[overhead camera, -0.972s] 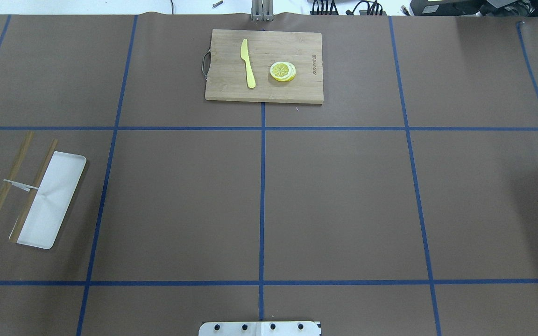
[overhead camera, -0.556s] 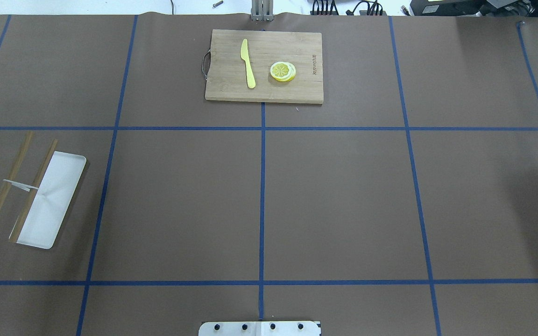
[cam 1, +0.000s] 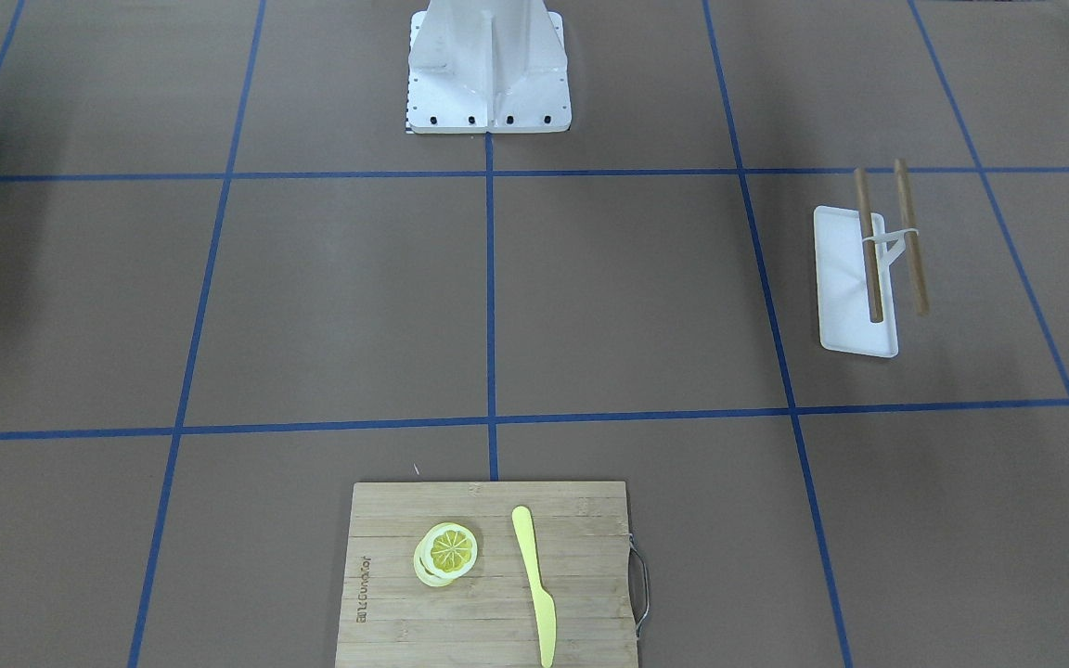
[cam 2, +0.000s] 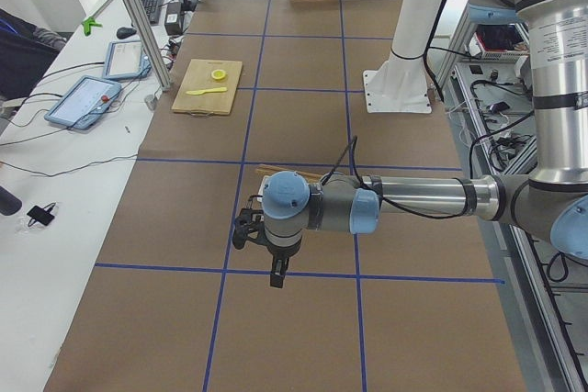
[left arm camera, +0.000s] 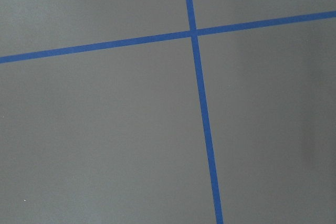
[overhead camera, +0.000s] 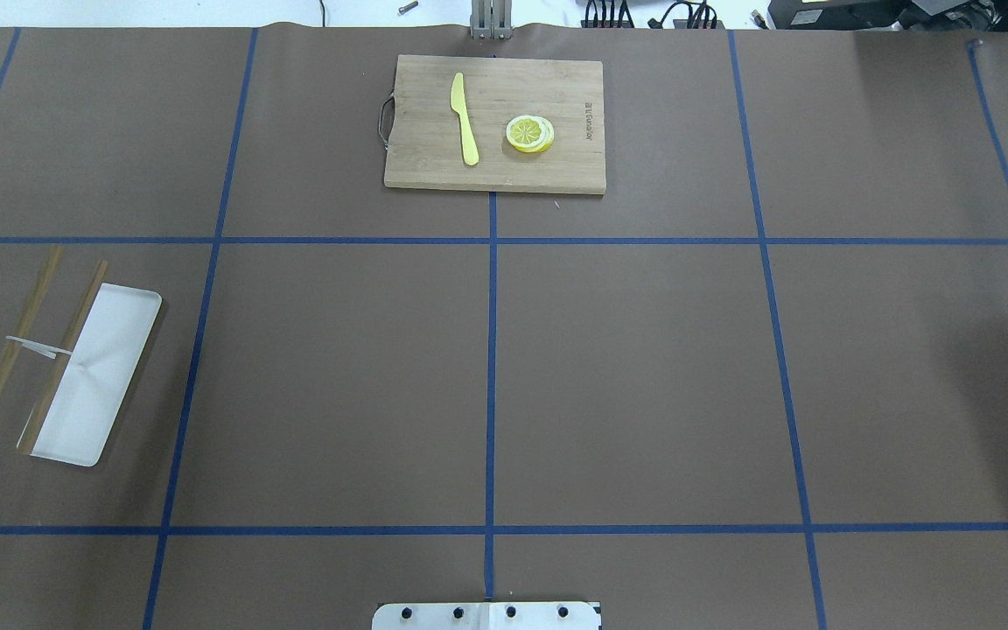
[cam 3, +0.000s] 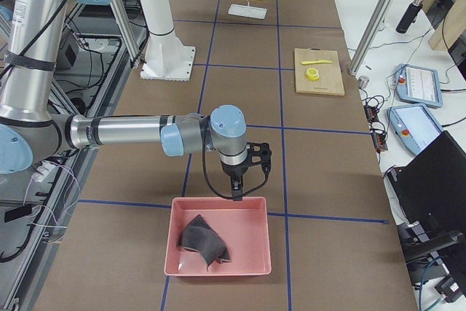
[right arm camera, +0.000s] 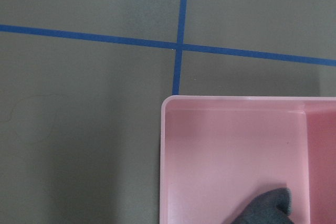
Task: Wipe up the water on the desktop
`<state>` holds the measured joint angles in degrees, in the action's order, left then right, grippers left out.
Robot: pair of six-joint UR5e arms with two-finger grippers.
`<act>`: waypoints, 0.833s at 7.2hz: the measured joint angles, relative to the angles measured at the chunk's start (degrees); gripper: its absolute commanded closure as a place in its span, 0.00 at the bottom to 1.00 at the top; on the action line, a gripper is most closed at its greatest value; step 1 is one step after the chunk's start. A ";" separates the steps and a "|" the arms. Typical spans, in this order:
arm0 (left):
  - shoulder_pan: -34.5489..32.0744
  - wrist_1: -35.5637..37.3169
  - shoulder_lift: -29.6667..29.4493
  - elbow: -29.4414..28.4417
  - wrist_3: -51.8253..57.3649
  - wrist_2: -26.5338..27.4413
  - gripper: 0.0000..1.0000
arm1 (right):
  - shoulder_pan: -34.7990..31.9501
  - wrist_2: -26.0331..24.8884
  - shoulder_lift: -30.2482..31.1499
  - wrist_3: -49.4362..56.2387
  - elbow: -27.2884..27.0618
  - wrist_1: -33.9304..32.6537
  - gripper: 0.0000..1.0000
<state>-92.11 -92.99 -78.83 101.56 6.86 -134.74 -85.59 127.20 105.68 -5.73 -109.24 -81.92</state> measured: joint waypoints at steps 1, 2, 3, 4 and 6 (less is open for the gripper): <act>0.00 -0.02 -0.01 -0.02 0.00 0.00 0.01 | 0.21 -2.23 0.23 2.40 -0.04 0.03 0.00; 0.00 -0.04 -0.01 -0.07 0.00 0.00 0.01 | 0.29 -4.83 0.34 5.08 -0.01 -0.05 0.00; 0.00 -0.02 -0.01 -0.10 0.00 0.00 0.01 | 0.31 -6.27 0.40 6.39 0.13 -0.28 0.00; 0.00 -0.01 -0.01 -0.15 0.00 0.00 0.01 | 0.33 -6.53 0.47 6.70 0.23 -0.39 0.00; 0.00 0.00 -0.01 -0.17 0.00 0.00 0.01 | 0.29 -3.68 0.70 6.70 0.90 -1.24 0.00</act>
<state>-92.11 -92.99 -78.84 101.39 6.86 -134.74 -85.30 123.51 106.38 0.97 -108.34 -83.16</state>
